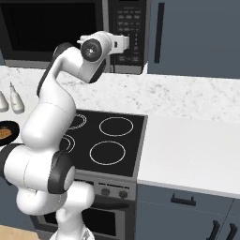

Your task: Open the microwave, place the bowl with waffle inside the microwave, then close the microwave door and turn it on.

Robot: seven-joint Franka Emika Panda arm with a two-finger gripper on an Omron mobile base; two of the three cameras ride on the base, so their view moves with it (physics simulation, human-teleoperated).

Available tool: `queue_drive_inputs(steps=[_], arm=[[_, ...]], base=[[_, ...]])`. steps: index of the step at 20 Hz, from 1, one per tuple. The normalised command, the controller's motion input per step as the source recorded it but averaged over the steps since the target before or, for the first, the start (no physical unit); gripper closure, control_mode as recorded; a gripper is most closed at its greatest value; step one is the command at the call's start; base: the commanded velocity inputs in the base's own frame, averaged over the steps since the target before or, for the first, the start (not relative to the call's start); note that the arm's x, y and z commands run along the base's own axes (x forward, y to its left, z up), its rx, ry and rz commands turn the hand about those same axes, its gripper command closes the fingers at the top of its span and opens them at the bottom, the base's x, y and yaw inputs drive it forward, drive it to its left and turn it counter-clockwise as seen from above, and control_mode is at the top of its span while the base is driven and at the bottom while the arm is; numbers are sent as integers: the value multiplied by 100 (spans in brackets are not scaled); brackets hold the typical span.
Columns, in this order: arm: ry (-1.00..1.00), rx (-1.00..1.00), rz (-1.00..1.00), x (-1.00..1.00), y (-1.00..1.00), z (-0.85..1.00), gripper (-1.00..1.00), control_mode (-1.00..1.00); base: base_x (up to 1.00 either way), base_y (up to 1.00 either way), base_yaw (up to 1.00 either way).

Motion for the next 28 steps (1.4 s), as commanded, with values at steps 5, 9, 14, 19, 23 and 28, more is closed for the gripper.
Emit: queue_drive_inputs(steps=[5, 9, 14, 19, 23, 28], arm=[[0, 0, 0, 0, 0, 0, 100, -100], [0, 0, 0, 0, 0, 0, 100, -100], [0, 0, 0, 0, 0, 0, 100, -100], [0, 0, 0, -41, 0, 0, 100, -100], [0, 0, -7, -100, 0, 0, 100, -100], [0, 0, -12, -100, 4, 0, 100, -100]], base=[[0, 0, 0], [0, 0, 0], [0, 0, 0], [0, 0, 0], [0, 0, 0], [0, 0, 0]])
